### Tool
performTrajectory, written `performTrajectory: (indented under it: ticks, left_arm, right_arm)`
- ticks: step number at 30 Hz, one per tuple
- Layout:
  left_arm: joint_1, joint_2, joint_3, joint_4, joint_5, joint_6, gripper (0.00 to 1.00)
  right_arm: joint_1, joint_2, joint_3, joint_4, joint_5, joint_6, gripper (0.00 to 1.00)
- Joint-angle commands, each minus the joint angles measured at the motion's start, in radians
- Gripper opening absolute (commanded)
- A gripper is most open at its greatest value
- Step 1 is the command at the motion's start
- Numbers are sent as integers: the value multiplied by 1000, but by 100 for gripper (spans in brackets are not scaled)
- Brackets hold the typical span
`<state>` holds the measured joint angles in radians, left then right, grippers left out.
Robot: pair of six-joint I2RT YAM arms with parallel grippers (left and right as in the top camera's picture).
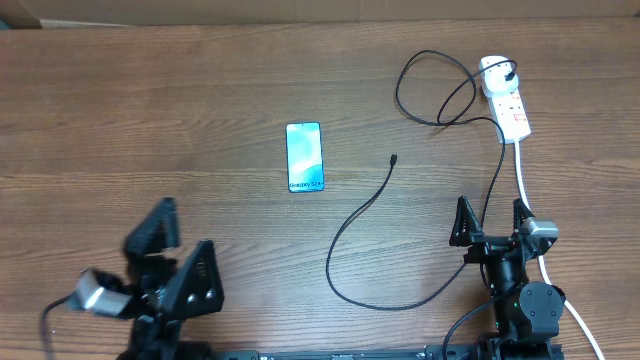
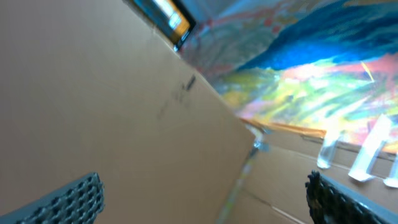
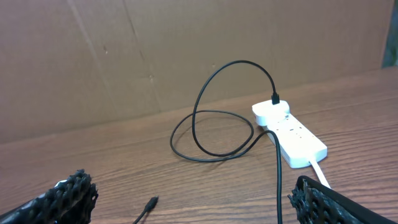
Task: Plug charger to phone and switch on socket
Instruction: 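Move the left gripper forward over the smartphone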
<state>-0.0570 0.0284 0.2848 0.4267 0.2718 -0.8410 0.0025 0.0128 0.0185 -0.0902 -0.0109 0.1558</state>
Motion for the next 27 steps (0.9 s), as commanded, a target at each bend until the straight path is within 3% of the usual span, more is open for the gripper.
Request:
performTrajectory:
  ticks: [1,4,10,13,15,18,23,27]
  left_arm:
    - [4,66,233,-188,-73,187,100]
    - [4,189,472,-521,-72,246,100]
    - [4,612,1034,-1263,-61,410,100]
    - [4,778,1224,-1489,88,415,100]
    - [4,851,1291,-1574,199,414,100]
    - [4,938,1334,-1567,285,423,100]
    - [-17,1057,1414,-1676,124,361,100]
    - [-109,1219,1549,-1855,-50,337,100]
  right_arm:
    - [0,-10,-11,6,10,-8,100]
    - [0,-10,-11,6,10,-8,100]
    - [0,-10,-11,6,10,-8,100]
    - [0,-10,-11,6,10,-8,100]
    - [0,-10,-11,6,10,-8,100]
    - [0,-10,-11,6,10,-8,100]
    - [0,-10,-11,6,10,-8,100]
    - [0,-10,-11,6,10,-8,100]
